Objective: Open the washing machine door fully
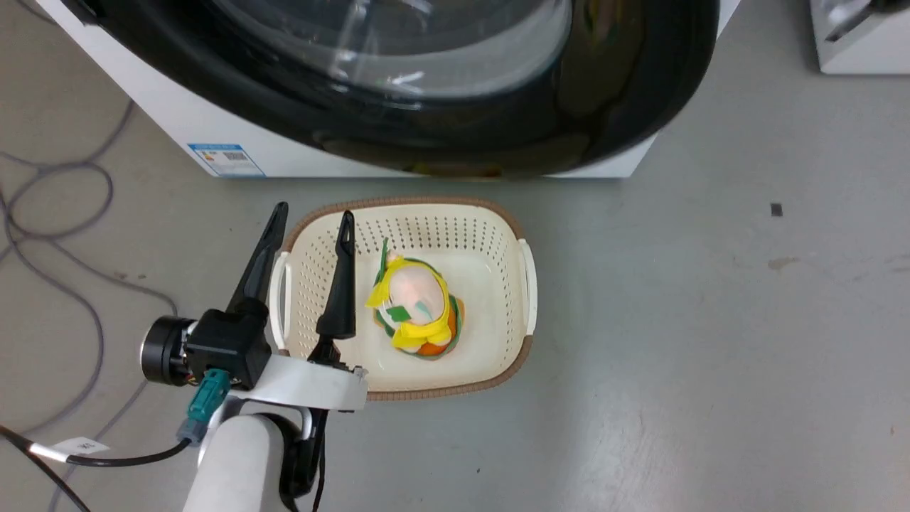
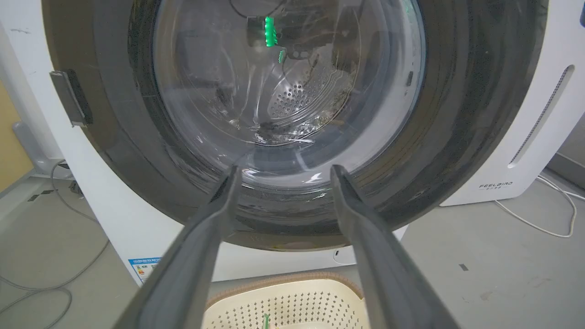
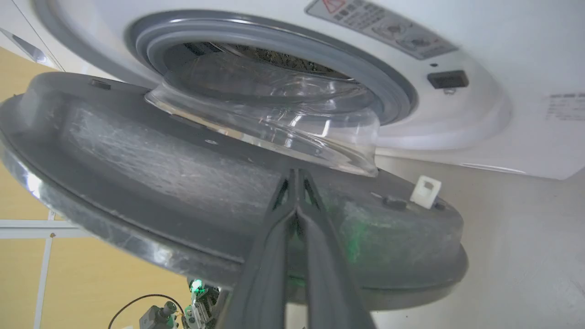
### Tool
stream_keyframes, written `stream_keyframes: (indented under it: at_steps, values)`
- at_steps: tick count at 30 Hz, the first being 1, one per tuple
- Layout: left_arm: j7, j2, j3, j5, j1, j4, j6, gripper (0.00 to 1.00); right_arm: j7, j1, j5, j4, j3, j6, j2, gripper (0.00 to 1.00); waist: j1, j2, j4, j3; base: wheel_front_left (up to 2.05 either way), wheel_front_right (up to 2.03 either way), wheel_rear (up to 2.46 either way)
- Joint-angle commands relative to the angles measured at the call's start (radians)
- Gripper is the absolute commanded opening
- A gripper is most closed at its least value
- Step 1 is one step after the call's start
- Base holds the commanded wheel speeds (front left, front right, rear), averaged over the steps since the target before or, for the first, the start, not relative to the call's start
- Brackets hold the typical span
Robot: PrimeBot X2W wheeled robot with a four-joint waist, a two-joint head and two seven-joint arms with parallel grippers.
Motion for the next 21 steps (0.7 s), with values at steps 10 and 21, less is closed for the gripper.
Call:
stream_keyframes:
  at_steps: [10, 21]
  values:
    - [-0.005, 0.0, -0.008, 0.001, 0.061, 0.044, 0.012, 1.0, 0.03, 0.212, 0.078, -0.209, 0.001, 0.001, -0.062, 0.0, 0.0, 0.0, 0.004, -0.115, 0.0, 0.0, 0.0]
    - [-0.005, 0.0, -0.026, 0.006, 0.132, 0.088, 0.013, 1.0, -0.012, 0.396, 0.143, -0.462, 0.014, 0.001, -0.141, 0.0, 0.0, 0.0, 0.028, -0.224, 0.0, 0.0, 0.0]
